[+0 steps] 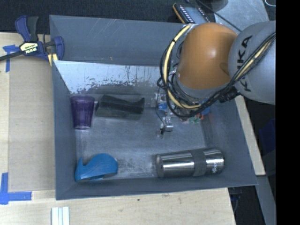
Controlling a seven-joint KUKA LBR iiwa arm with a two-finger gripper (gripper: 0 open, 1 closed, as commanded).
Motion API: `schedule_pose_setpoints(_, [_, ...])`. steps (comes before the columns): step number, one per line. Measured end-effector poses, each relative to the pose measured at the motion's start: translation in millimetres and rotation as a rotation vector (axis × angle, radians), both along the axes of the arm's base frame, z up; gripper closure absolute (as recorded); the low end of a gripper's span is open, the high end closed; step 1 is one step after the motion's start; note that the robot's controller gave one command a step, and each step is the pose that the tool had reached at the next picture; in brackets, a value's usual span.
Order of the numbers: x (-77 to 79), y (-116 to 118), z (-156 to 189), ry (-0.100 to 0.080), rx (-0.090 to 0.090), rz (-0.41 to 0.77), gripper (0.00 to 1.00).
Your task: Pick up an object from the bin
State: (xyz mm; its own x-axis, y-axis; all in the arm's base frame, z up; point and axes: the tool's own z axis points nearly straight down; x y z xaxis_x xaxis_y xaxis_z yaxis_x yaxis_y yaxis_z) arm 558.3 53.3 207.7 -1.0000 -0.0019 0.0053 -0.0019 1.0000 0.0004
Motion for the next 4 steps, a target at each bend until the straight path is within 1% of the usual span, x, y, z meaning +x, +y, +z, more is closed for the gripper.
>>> schedule_pose_setpoints(1, [1.7, -0.4, 4.7, -0.009, 0.000, -0.002, 0.00])
schedule_pose_setpoints(2, [32.0, -36.1, -85.5, -0.007, 0.000, 0.106, 0.00])
schedule_pose_setpoints(3, [49.5, -47.3, -43.0, -0.009, 0.001, 0.060, 0.00])
schedule_pose_setpoints(4, [61.7, -59.3, -107.6, -0.015, 0.000, 0.257, 0.00])
